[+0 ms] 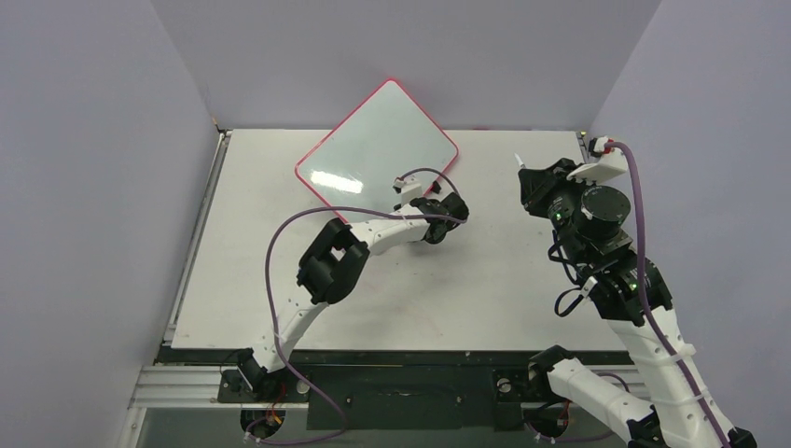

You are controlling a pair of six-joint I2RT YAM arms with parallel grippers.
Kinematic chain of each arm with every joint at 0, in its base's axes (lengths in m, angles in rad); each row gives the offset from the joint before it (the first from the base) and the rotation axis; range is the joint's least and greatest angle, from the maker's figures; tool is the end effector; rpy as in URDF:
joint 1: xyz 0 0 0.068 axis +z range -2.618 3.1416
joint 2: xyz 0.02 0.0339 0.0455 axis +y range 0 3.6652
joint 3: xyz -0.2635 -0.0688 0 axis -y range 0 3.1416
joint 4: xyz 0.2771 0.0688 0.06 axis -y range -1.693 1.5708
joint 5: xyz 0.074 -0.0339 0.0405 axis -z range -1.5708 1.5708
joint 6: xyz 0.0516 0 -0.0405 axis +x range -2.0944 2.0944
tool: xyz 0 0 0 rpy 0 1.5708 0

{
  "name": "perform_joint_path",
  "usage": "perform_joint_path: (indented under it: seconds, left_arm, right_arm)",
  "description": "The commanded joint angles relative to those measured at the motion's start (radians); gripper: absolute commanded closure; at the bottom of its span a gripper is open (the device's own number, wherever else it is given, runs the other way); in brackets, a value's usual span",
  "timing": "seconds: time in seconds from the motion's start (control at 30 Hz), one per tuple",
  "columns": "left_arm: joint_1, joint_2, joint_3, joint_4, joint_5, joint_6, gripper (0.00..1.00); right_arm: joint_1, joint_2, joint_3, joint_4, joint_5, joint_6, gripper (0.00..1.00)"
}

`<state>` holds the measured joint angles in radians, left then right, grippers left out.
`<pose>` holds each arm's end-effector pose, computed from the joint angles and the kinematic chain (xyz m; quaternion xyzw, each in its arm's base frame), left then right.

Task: Write a sentence on the whiteboard
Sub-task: Adjust the whiteboard at the center of the board.

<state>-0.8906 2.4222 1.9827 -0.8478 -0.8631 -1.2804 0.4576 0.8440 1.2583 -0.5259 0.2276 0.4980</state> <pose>0.3604 -0.3832 0.1203 -0.2321 0.8707 0.0797 0.4261 0.1827 0.0770 0.4630 0.0906 0.7389 0.2294 0.6270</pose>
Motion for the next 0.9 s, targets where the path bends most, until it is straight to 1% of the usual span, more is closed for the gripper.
perform_joint_path:
  seconds: [0.0, 0.1, 0.2, 0.23, 0.37, 0.53, 0.73, 0.87]
  left_arm:
    - [0.040, -0.035, -0.048, -0.043, -0.057, -0.020, 0.83]
    - [0.040, -0.043, -0.069, -0.041, -0.063, -0.016, 0.89]
    - [0.041, -0.052, -0.095, -0.037, -0.065, -0.016, 0.99]
    - [0.040, -0.061, -0.102, -0.035, -0.065, -0.016, 1.00]
    - [0.036, -0.101, -0.173, -0.016, -0.072, -0.020, 1.00]
    - [0.026, -0.173, -0.328, 0.044, -0.076, -0.018, 1.00]
    - [0.021, -0.250, -0.480, 0.096, -0.067, -0.007, 1.00]
    - [0.002, -0.306, -0.594, 0.164, -0.058, 0.013, 1.00]
  right_arm:
    - [-0.009, -0.002, -0.007, 0.018, -0.019, 0.010, 1.00]
    - [-0.010, -0.002, -0.008, 0.019, -0.027, 0.014, 1.00]
    - [-0.011, -0.003, -0.010, 0.018, -0.033, 0.021, 1.00]
    - [-0.010, -0.004, -0.011, 0.019, -0.033, 0.021, 1.00]
    - [-0.011, -0.008, -0.017, 0.018, -0.035, 0.031, 1.00]
    - [-0.011, -0.022, -0.032, 0.019, -0.033, 0.051, 1.00]
    - [-0.011, -0.038, -0.056, 0.021, -0.034, 0.075, 1.00]
    - [-0.011, -0.045, -0.069, 0.020, -0.031, 0.087, 1.00]
